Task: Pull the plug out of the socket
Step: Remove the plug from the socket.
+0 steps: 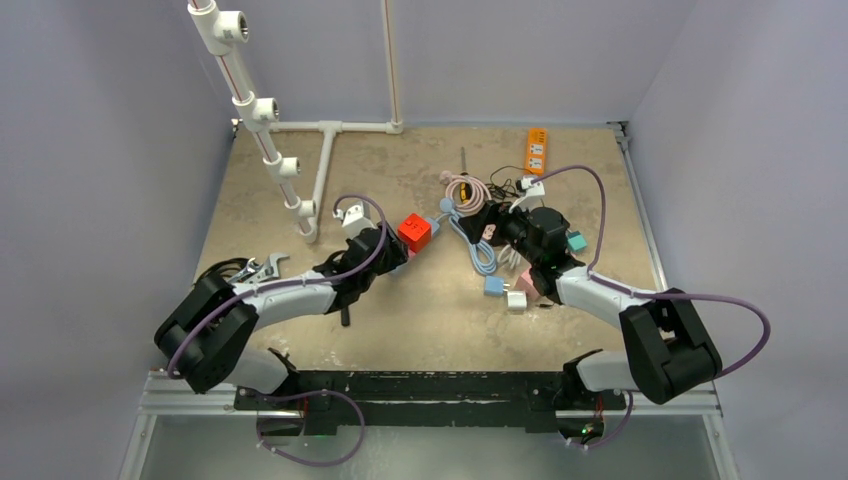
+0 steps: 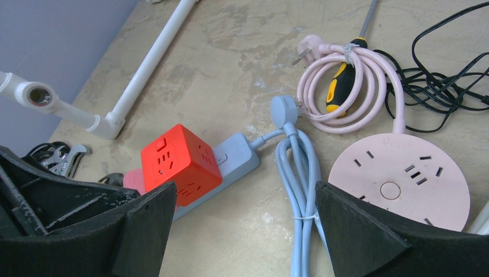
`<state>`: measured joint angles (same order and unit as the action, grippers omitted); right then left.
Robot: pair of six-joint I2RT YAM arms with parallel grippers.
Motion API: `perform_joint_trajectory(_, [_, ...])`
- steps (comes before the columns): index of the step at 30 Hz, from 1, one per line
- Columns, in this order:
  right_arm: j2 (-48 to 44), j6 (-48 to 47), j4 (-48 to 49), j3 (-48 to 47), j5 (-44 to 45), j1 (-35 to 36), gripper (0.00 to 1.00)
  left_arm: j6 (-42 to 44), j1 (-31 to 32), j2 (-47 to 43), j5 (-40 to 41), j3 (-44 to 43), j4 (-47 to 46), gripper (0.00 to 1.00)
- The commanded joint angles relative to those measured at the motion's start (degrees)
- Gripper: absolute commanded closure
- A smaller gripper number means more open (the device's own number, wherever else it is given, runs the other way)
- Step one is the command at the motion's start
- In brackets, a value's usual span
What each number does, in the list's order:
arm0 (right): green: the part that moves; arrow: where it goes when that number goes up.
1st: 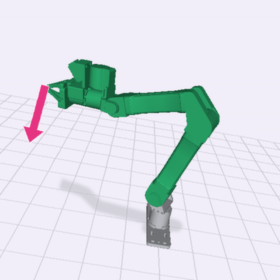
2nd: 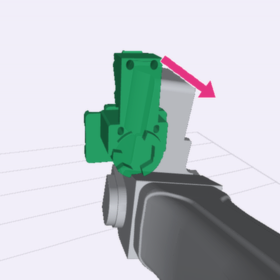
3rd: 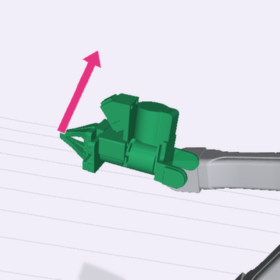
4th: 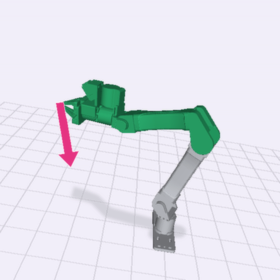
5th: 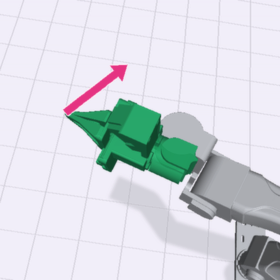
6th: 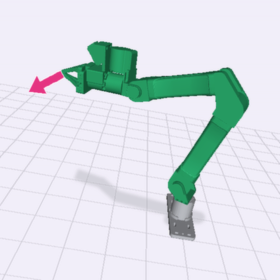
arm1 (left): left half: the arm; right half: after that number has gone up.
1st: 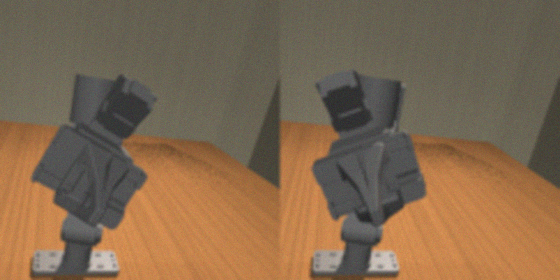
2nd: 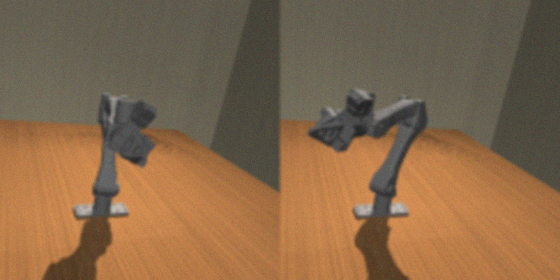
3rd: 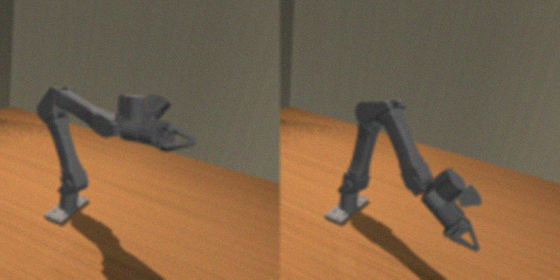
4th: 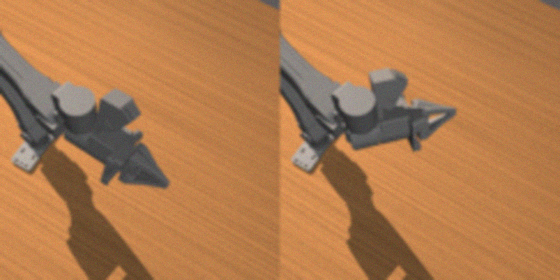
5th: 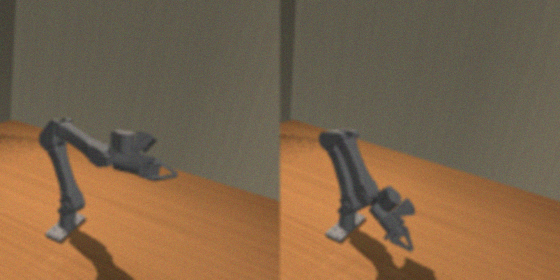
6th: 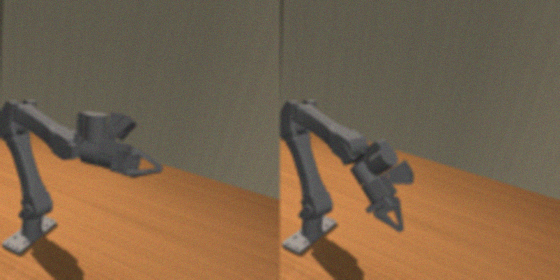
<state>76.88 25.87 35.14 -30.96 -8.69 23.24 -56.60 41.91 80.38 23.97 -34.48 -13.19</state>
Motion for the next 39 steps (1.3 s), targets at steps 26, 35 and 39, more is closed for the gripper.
perform_joint_trajectory(26, [1.9,-0.8,-1.9,-3.7,1.6,0.5,0.08,11.6,-13.0,6.3,-21.5,-7.5,10.4,1.00])
perform_joint_trajectory(35, [4.6,-1.0,-2.4,-5.5,1.4,3.6,0.09,24.0,-14.2,12.0,-29.5,-19.5,30.1,1.00])
perform_joint_trajectory(39, [4.5,-2.1,-2.9,-6.7,4.7,8.4,0.08,27.5,-15.4,15.5,-32.9,-23.8,33.1,1.00])
